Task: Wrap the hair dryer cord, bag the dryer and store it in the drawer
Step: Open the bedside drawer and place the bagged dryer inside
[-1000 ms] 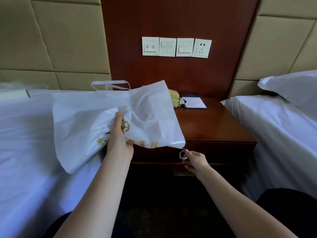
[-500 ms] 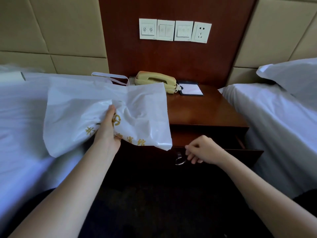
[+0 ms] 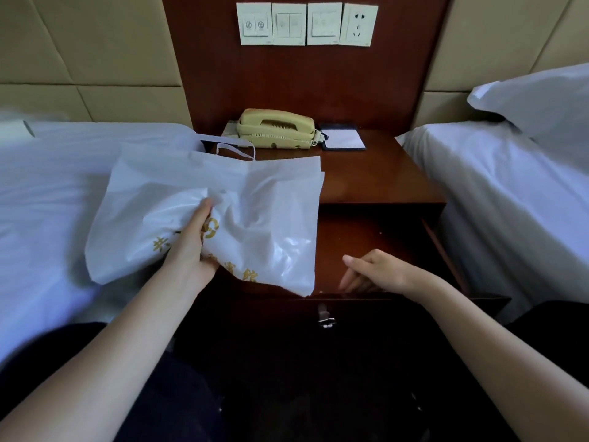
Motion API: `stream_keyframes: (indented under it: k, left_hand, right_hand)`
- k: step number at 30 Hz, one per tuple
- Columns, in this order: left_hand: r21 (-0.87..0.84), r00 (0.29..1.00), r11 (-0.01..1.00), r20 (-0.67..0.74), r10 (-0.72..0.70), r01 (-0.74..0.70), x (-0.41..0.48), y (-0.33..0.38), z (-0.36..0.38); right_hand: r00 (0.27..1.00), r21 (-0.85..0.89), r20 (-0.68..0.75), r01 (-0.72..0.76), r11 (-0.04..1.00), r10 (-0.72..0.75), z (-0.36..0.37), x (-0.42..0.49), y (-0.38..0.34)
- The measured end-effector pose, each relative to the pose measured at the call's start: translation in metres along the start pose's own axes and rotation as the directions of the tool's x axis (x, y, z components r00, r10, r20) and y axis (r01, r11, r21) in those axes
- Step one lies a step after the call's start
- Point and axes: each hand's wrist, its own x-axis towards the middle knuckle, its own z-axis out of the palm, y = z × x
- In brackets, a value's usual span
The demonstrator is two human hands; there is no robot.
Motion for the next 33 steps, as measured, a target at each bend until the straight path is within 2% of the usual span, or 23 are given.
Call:
stream_keyframes:
  k: [6,9,11,13,17,20,25,28,30,33]
  left_hand:
    - [0.011,0.998,0.999,0.056,-0.037,0.037,-0.011,-0.022,0.013]
    - [0.038,0.994,0.998,0.090,-0.061,0.057,-0.014,-0.032,0.021]
    - [0.048,0.991,0.996,0.111,-0.075,0.070,-0.017,-0.039,0.027]
    - [0.048,0.988,0.996,0.128,-0.082,0.077,-0.020,-0.047,0.034]
    - [0.035,0.983,0.996,0.158,-0.093,0.088,-0.025,-0.061,0.046]
    - [0.032,0.977,0.993,0.178,-0.116,0.112,-0.026,-0.065,0.048]
    - [0.049,0.967,0.985,0.187,-0.174,0.168,-0.022,-0.058,0.037]
    - [0.003,0.957,0.983,0.227,-0.179,0.183,-0.022,-0.052,0.034]
    - [-0.074,0.952,0.986,0.281,-0.123,0.149,-0.023,-0.046,0.034]
    - [-0.187,0.935,0.982,0.353,0.037,0.031,-0.021,-0.032,0.029]
  right_hand:
    - [0.986,0.128,0.125,-0.121,0.984,0.105,0.000,-0.016,0.011]
    - [0.973,0.322,0.183,-0.192,0.927,0.138,-0.002,-0.017,0.013]
    - [0.988,0.497,0.122,-0.146,0.855,0.097,-0.007,-0.013,0.012]
    - [0.995,0.664,0.061,-0.096,0.742,0.075,-0.011,-0.009,0.008]
    - [0.996,0.819,0.002,-0.055,0.571,0.093,-0.008,-0.007,0.004]
    - [0.990,0.840,-0.115,0.051,0.540,0.086,0.002,-0.007,0.001]
    - [0.911,0.779,-0.384,0.233,0.582,0.149,0.014,-0.001,0.005]
    - [0.890,0.779,-0.444,0.324,0.537,0.107,0.012,-0.003,0.002]
    - [0.889,0.797,-0.452,0.363,0.484,0.077,0.004,-0.007,0.001]
    - [0.895,0.833,-0.428,0.336,0.439,0.127,-0.011,-0.014,0.008]
